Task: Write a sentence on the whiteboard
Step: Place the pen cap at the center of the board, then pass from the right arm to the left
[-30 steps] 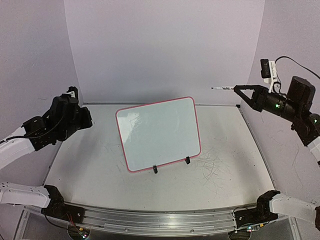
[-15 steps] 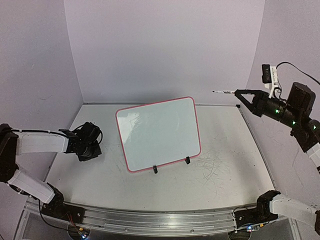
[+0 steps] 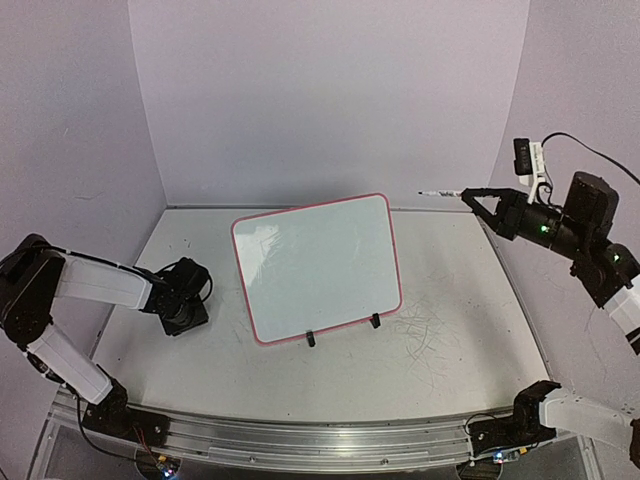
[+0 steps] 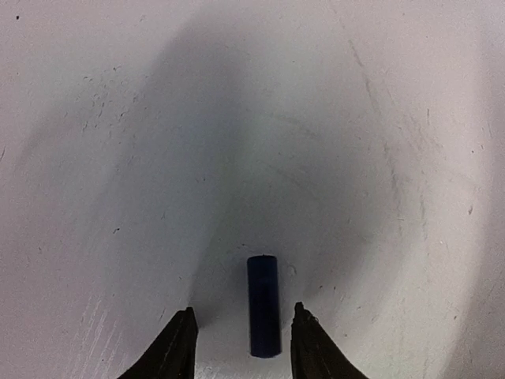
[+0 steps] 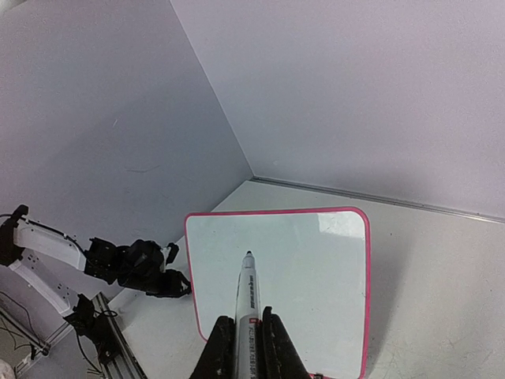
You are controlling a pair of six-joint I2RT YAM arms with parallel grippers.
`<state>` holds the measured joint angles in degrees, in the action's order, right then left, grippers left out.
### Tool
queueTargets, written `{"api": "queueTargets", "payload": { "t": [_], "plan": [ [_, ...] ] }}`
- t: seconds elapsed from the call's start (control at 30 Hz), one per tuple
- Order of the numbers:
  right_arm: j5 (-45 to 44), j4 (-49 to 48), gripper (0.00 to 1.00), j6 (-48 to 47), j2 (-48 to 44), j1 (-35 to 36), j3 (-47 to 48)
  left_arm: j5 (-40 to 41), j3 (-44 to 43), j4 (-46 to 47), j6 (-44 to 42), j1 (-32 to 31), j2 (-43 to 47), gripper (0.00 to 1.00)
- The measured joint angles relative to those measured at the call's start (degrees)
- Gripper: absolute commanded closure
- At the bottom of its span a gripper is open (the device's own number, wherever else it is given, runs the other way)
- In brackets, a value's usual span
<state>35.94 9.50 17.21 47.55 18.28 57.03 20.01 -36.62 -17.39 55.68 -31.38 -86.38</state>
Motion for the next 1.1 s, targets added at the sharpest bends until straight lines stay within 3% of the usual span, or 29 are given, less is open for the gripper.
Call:
{"api": "queueTargets", "payload": {
  "t": [0.2, 0.43, 0.53, 0.6, 0.73, 0.8, 0.97, 1.1],
  "plan": [
    [0.3, -0.4, 1.0, 0.4, 0.0, 0.0, -0.1, 0.2, -0.2, -4.2, -0.2, 0.0, 6.5, 0.21],
    [2.3, 0.7, 1.0, -0.6, 2.9, 0.0, 0.5, 3.5, -7.7, -10.5, -4.2, 0.0, 28.2, 0.1],
    [5.3, 1.1, 1.0, -0.6, 4.9, 0.0, 0.9, -1.1, -12.7, -6.9, -10.8, 0.1, 35.3, 0.1],
    [7.9, 1.0, 1.0, -0.3, 6.4, 0.2, 1.0, -8.4, -15.0, -1.9, -14.6, 0.2, 37.1, 0.1],
    [10.9, 0.0, 1.0, 1.6, 9.1, 2.8, 1.1, -26.4, -16.5, 11.0, -17.5, -0.7, 35.5, 0.1],
    [11.7, -1.3, 1.0, 2.6, 9.9, 6.1, 1.1, -32.2, -16.5, 16.6, -18.2, -4.1, 32.5, 0.09],
    [13.2, -4.4, 1.0, 3.8, 13.0, 15.3, 1.1, -41.1, -17.9, 22.1, -23.1, -19.8, 20.7, 0.11],
    [14.3, -5.5, 1.0, 4.3, 16.3, 19.7, 1.1, -46.5, -19.6, 22.4, -26.1, -25.5, 13.7, 0.11]
  ]
}}
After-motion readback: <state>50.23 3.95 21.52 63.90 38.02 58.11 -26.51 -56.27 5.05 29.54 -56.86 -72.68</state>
